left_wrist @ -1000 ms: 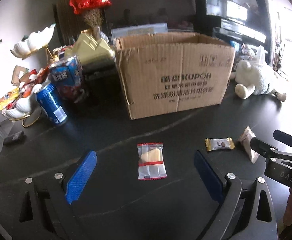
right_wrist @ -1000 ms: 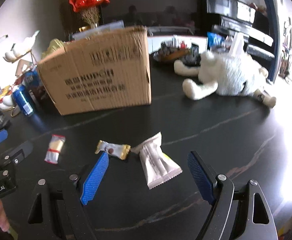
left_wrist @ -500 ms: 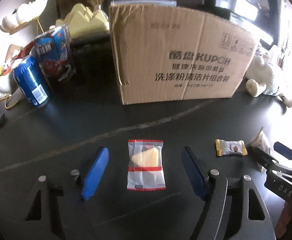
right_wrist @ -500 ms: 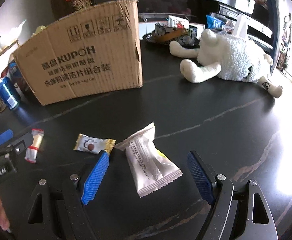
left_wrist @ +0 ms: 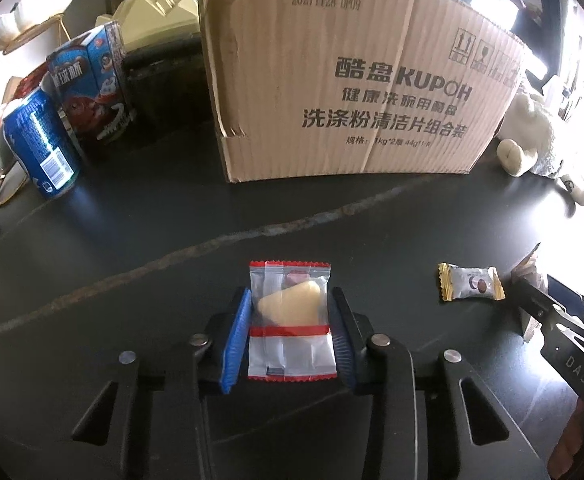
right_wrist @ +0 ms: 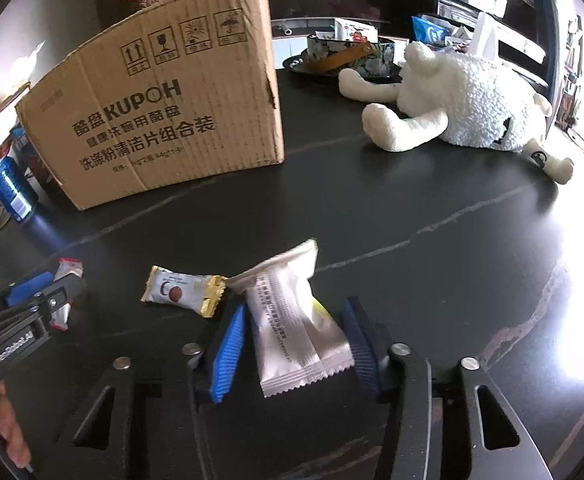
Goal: Organize snacks
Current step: 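Grasp the clear red-striped bread packet with the left gripper while the right grasps the white pillow packet, then carry the bread packet and white pillow packet over the box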
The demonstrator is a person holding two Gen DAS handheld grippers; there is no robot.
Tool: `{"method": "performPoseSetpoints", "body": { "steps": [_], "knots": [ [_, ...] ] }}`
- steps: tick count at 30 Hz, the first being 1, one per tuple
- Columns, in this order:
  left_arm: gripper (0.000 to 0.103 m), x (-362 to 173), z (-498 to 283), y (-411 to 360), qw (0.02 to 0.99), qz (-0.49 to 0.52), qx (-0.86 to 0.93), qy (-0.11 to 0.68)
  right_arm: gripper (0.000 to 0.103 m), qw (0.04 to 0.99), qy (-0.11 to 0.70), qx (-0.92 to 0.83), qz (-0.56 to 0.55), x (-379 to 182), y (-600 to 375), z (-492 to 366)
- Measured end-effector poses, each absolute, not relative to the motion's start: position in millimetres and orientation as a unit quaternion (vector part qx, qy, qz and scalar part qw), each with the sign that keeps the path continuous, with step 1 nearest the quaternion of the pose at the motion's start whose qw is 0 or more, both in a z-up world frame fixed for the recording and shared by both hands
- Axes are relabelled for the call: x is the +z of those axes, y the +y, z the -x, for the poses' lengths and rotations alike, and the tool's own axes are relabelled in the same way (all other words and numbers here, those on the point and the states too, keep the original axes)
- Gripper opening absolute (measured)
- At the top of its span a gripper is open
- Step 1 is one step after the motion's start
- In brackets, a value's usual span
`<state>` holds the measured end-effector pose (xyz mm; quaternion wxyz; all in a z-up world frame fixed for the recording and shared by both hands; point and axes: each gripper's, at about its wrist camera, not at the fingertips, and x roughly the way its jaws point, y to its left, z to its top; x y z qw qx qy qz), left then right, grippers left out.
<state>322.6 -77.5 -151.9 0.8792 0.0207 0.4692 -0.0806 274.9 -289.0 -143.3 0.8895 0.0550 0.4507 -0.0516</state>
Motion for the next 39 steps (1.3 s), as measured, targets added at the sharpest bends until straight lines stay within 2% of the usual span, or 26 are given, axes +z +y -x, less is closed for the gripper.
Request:
{"method": "performPoseSetpoints", "body": {
  "steps": [6,22,39],
  "knots": [
    [0.034,-150.8,-319.6,-77.5,0.880,-0.020,-0.094,0.465,0.031,0.895,0.441,-0.046,-0.047,-138.2,-283.7,-272.0],
    [0.034,-112.8,-284.9,-78.5,0.893,-0.019,-0.116,0.434,0.031,0.908,0.414,-0.015,-0.062,-108.5,-271.8,-251.5],
    [0.034,-30.8,-257.8,-76.4,0.923,-0.017,-0.143,0.356,0.031,0.939,0.337,0.025,-0.058,-38.3,-255.3,-228.0]
  ]
}}
